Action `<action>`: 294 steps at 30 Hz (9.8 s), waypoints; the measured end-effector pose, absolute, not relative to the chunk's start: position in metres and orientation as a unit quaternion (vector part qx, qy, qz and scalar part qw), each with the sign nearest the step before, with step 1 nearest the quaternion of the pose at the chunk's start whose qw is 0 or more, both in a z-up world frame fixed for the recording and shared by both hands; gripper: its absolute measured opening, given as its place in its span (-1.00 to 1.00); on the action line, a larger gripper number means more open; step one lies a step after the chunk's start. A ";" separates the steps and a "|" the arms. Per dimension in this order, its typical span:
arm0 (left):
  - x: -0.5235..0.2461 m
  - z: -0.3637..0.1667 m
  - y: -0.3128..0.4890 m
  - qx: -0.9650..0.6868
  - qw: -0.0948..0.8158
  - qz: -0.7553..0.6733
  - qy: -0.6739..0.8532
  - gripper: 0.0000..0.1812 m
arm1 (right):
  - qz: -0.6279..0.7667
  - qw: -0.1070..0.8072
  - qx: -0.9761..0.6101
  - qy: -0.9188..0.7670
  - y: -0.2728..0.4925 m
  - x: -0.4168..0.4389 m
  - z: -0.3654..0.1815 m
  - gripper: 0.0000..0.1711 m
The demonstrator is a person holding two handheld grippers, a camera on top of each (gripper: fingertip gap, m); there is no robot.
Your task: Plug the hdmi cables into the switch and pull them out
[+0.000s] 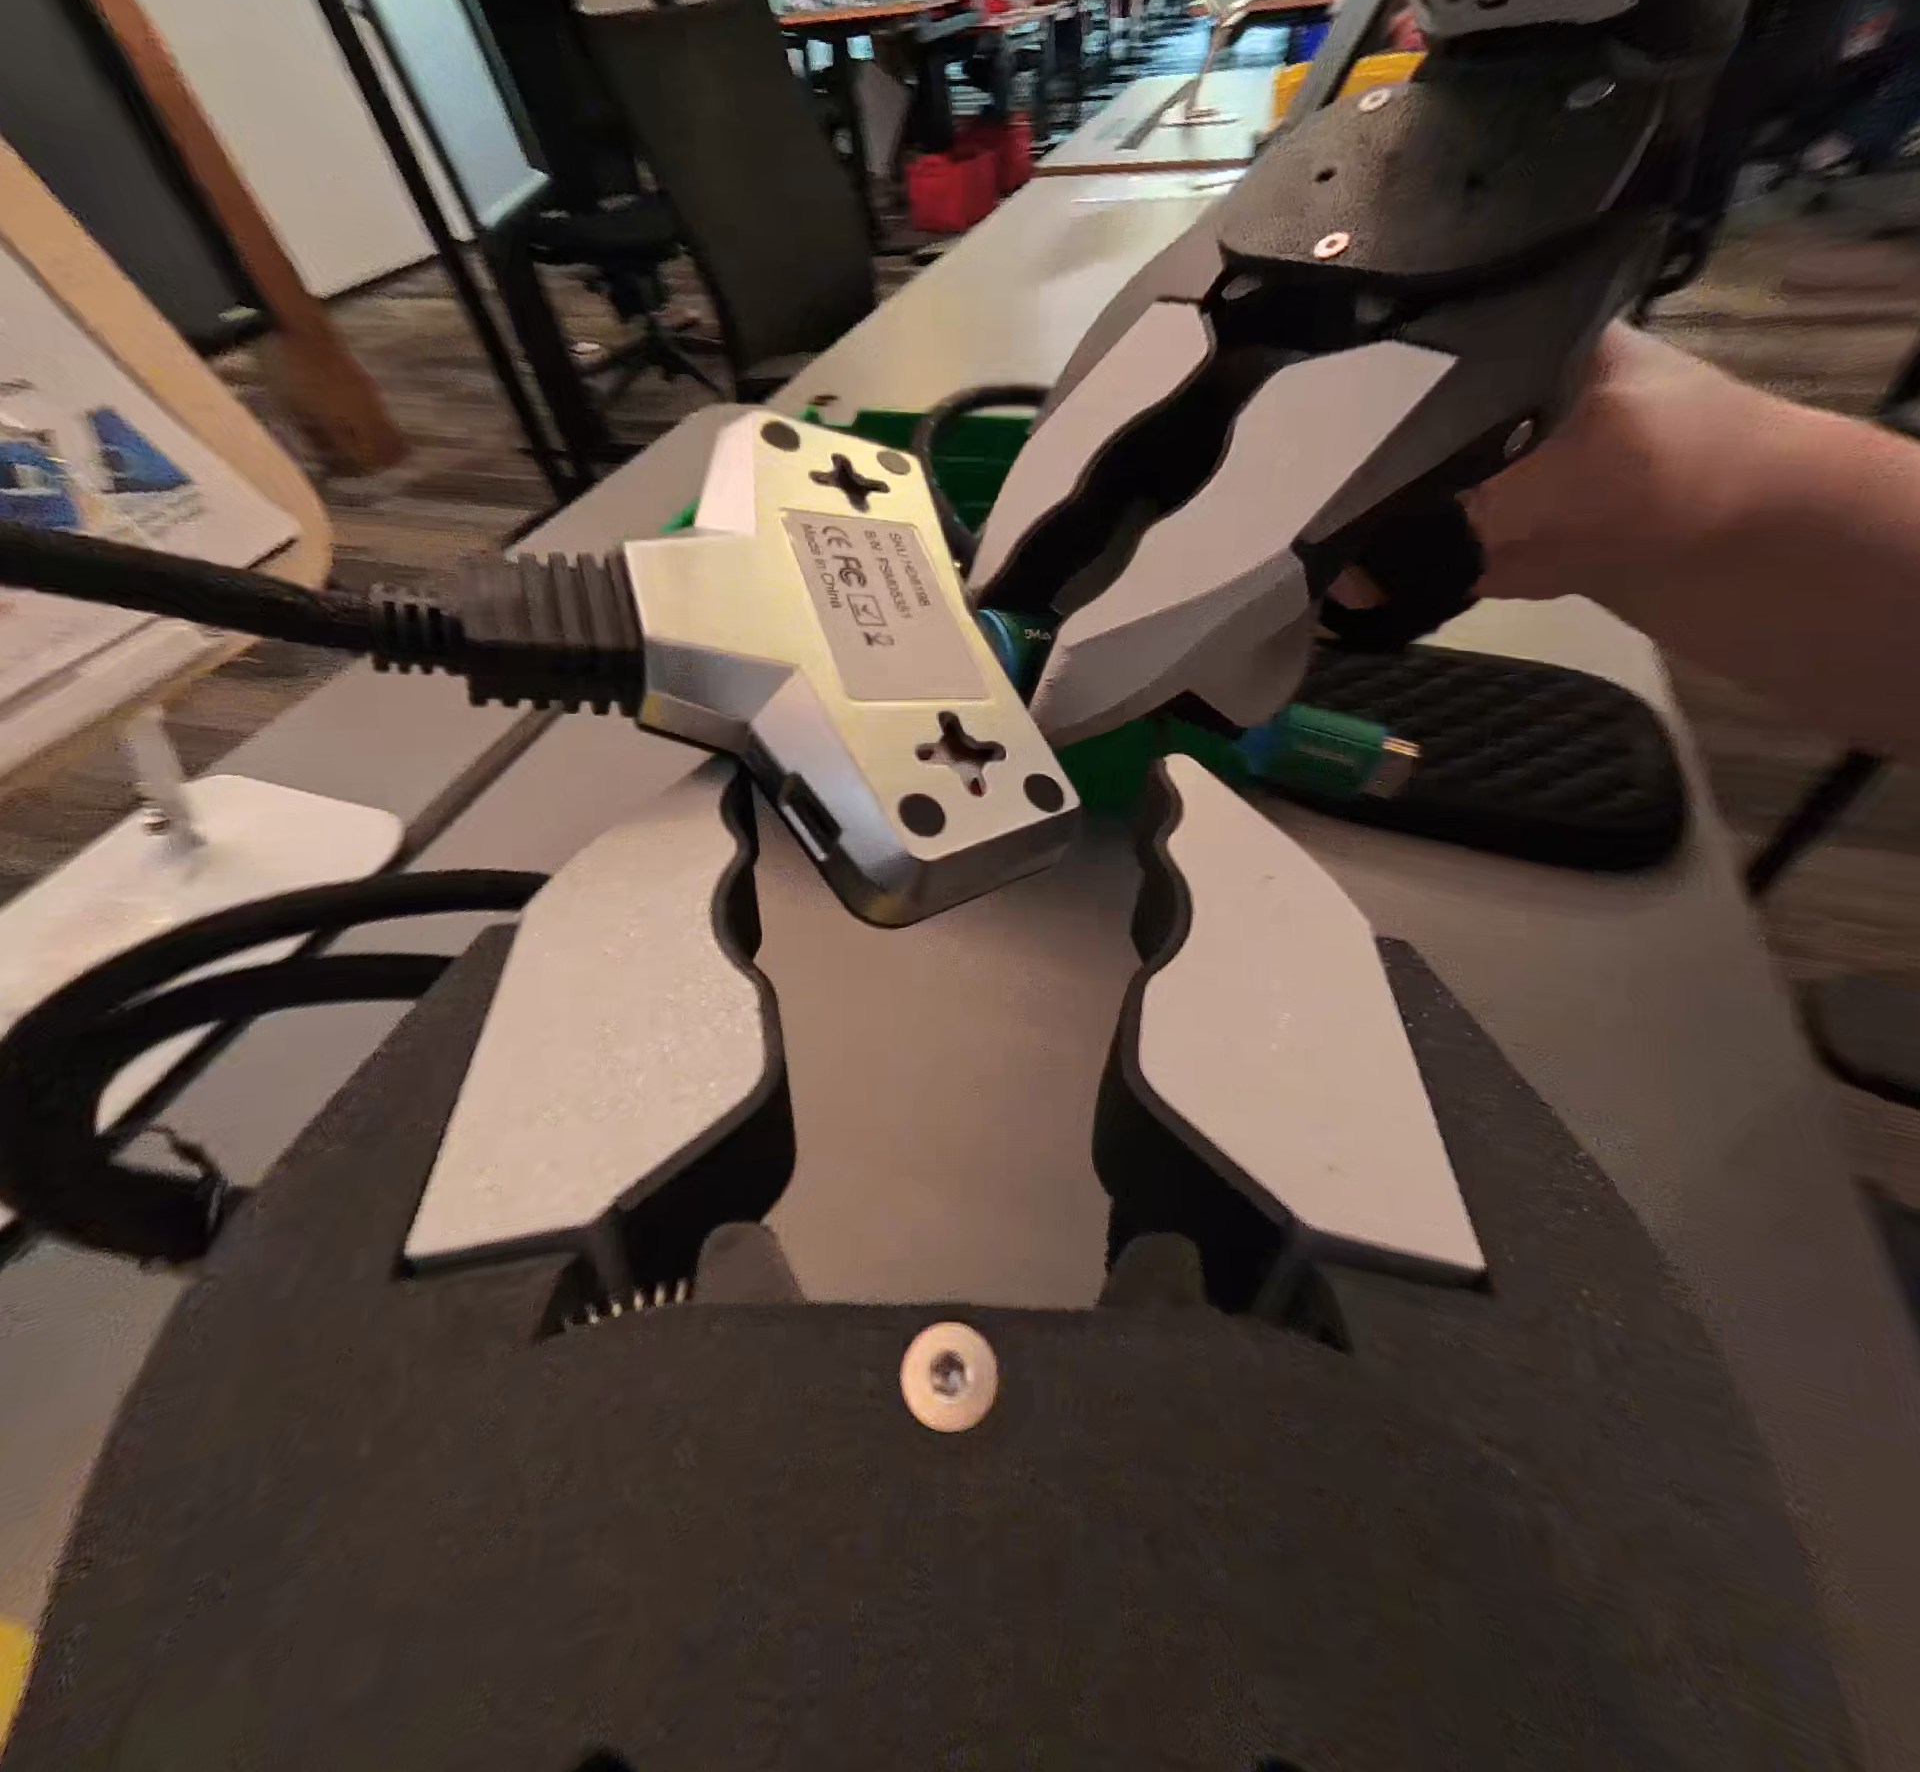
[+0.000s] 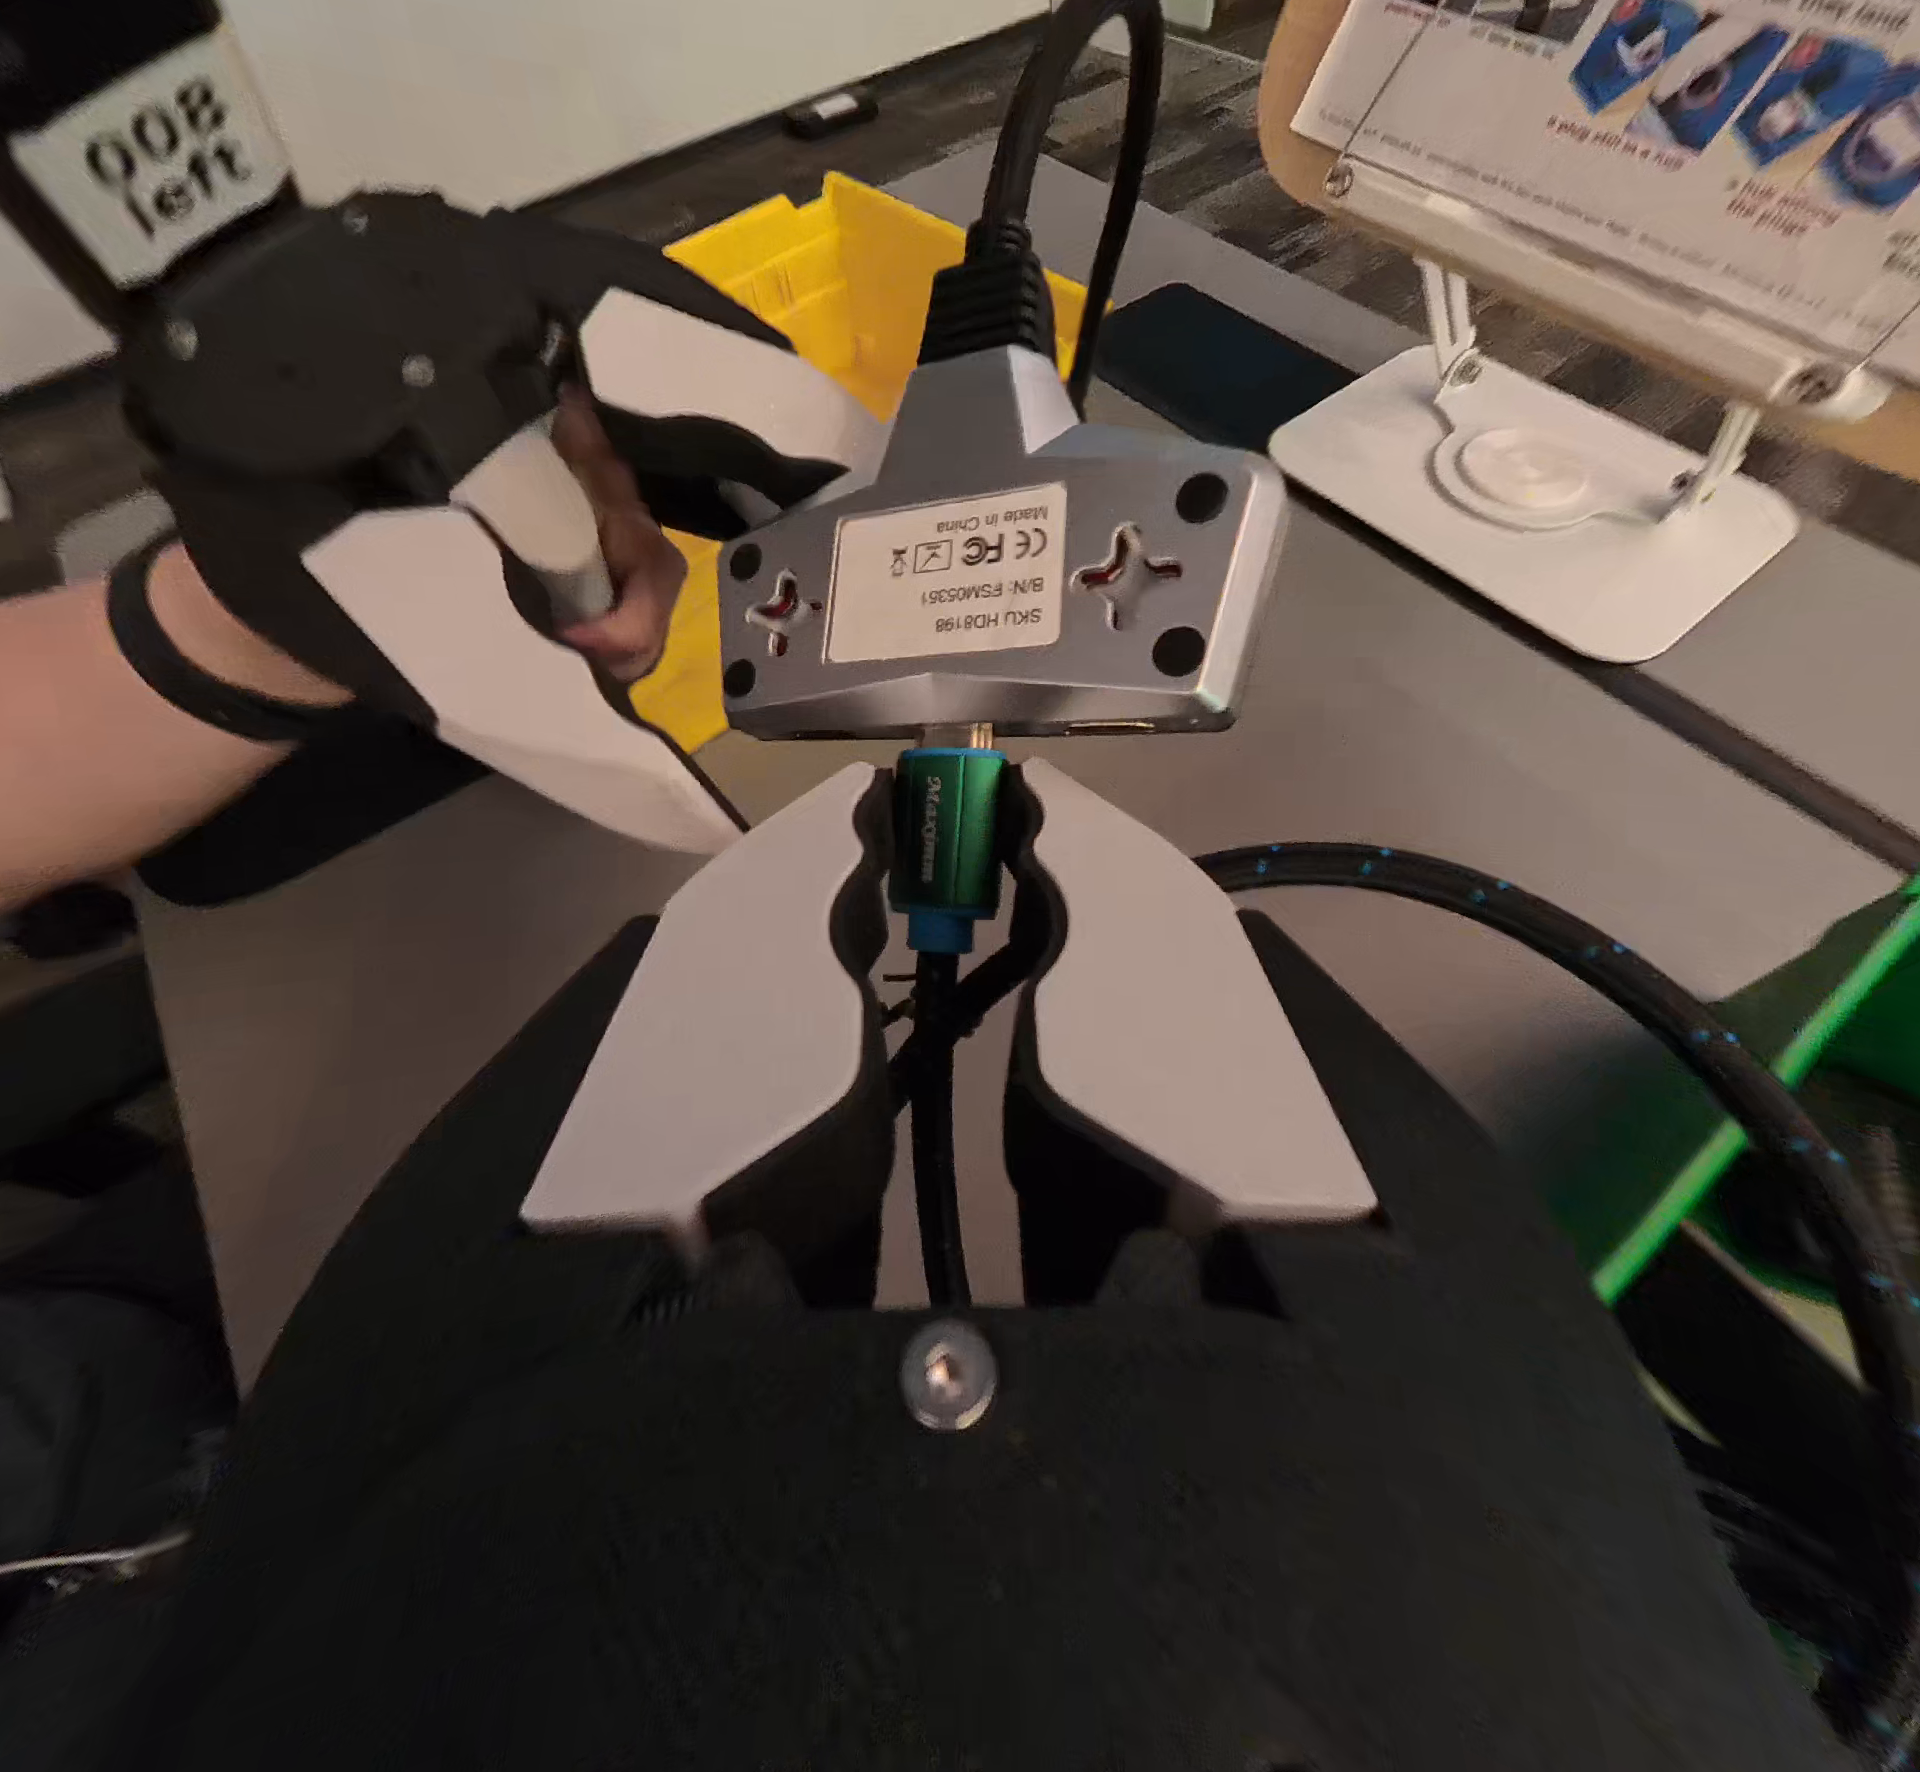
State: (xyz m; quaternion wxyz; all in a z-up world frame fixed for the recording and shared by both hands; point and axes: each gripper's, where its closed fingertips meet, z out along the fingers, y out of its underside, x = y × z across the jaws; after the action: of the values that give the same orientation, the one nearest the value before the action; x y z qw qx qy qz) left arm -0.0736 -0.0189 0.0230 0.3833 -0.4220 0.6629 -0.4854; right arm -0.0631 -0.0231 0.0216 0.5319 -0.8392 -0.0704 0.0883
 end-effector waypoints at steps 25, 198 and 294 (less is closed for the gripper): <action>-0.059 0.019 0.009 -0.487 0.527 -0.298 0.629 -0.47 | -0.068 0.498 -0.863 -0.047 -0.016 -0.048 0.015 -0.75; -0.104 -0.018 0.080 -0.641 0.557 -0.171 0.500 -0.53 | -0.491 0.474 -0.696 -0.224 -0.070 0.080 0.184 -0.76; -0.300 -0.099 0.225 -0.820 0.201 -0.153 0.513 -0.63 | -0.254 0.307 -0.897 0.191 -0.100 0.111 -0.015 -0.77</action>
State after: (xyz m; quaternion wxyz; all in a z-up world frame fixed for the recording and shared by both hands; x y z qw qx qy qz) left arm -0.3002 0.2255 -0.0986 0.2009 -0.8204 0.5130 -0.1530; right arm 0.1115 -0.1005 -0.0147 0.3072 -0.8970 0.1908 -0.2541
